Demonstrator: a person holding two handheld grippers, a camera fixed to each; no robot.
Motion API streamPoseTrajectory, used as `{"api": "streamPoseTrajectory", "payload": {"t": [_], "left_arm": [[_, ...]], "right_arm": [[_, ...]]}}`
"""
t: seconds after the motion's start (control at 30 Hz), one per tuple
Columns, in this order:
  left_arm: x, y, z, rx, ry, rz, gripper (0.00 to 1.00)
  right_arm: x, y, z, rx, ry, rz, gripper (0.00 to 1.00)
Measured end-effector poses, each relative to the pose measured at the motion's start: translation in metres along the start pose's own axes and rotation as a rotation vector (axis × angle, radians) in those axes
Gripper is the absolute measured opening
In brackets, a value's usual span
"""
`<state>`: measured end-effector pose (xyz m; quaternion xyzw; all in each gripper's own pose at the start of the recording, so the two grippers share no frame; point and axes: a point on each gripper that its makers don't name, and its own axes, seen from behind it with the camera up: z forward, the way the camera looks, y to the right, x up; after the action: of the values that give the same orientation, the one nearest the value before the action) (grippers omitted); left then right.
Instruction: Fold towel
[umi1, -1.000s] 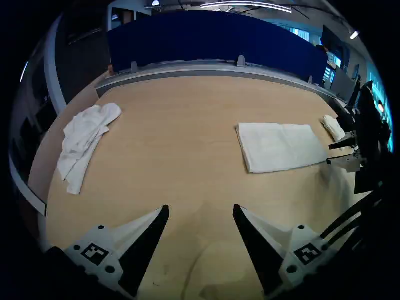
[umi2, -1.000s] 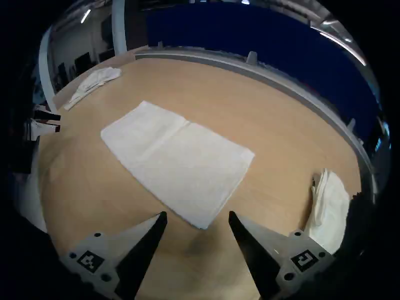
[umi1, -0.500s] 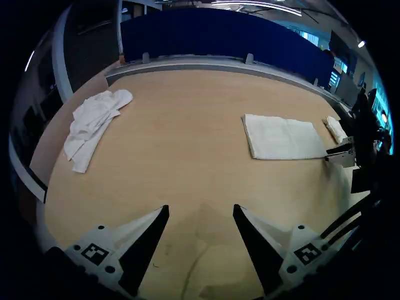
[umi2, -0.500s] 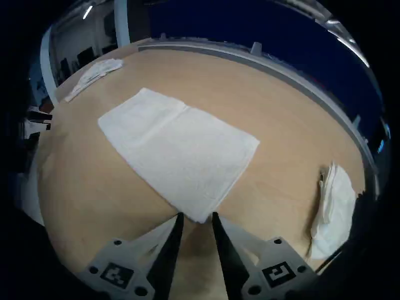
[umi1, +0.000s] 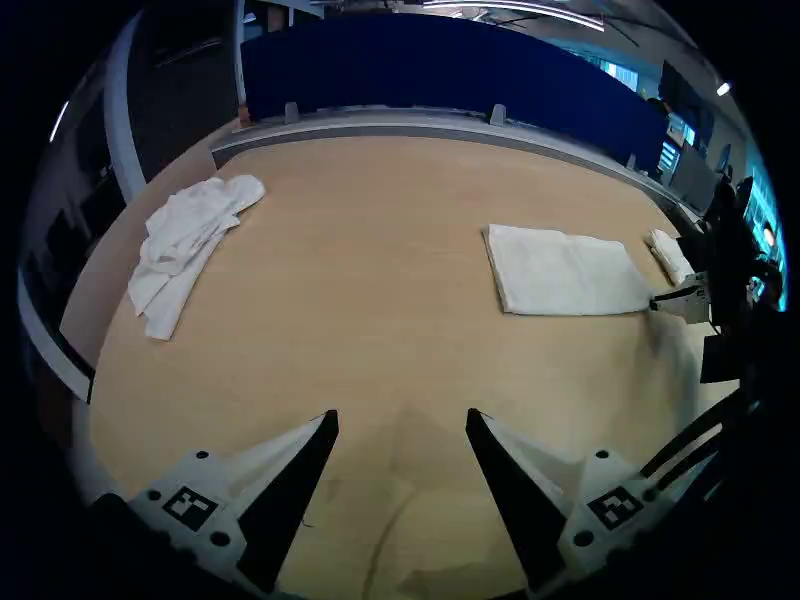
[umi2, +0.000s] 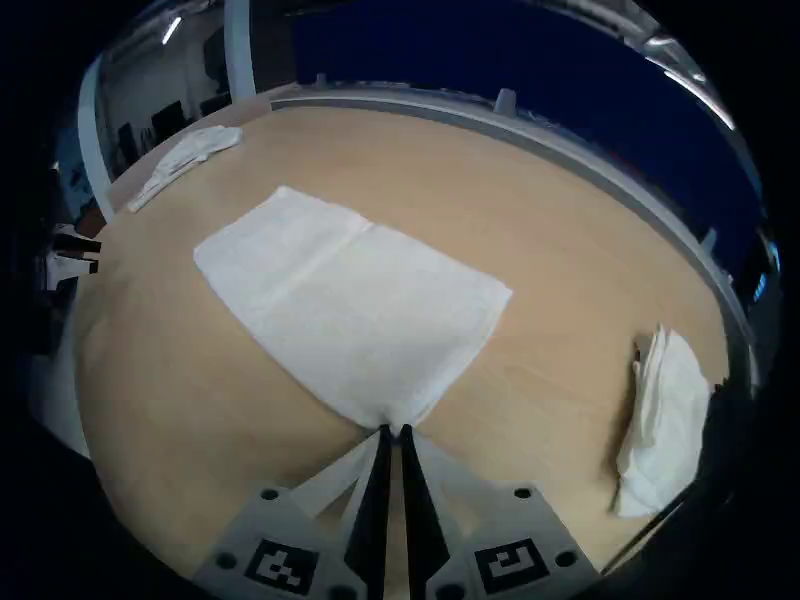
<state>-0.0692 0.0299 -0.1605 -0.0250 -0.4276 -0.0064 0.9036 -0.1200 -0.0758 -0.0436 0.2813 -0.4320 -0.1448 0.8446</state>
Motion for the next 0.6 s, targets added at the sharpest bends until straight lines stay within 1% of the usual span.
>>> {"api": "streamPoseTrajectory", "payload": {"t": [0.17,0.27,0.4,0.6], "left_arm": [[0.003,0.001,-0.002,-0.003,0.006,-0.007,0.95],[0.006,0.001,-0.004,-0.003,0.013,-0.012,0.95],[0.01,0.001,-0.008,-0.007,0.024,-0.017,0.95],[0.016,0.002,-0.014,-0.013,0.041,-0.028,0.95]], "right_arm": [[0.02,0.0,-0.011,-0.007,0.04,-0.004,0.07],[0.038,-0.002,-0.018,-0.008,0.072,-0.013,0.07],[0.069,-0.006,-0.026,-0.007,0.119,-0.033,0.07],[0.12,-0.019,-0.035,0.007,0.189,-0.075,0.06]]}}
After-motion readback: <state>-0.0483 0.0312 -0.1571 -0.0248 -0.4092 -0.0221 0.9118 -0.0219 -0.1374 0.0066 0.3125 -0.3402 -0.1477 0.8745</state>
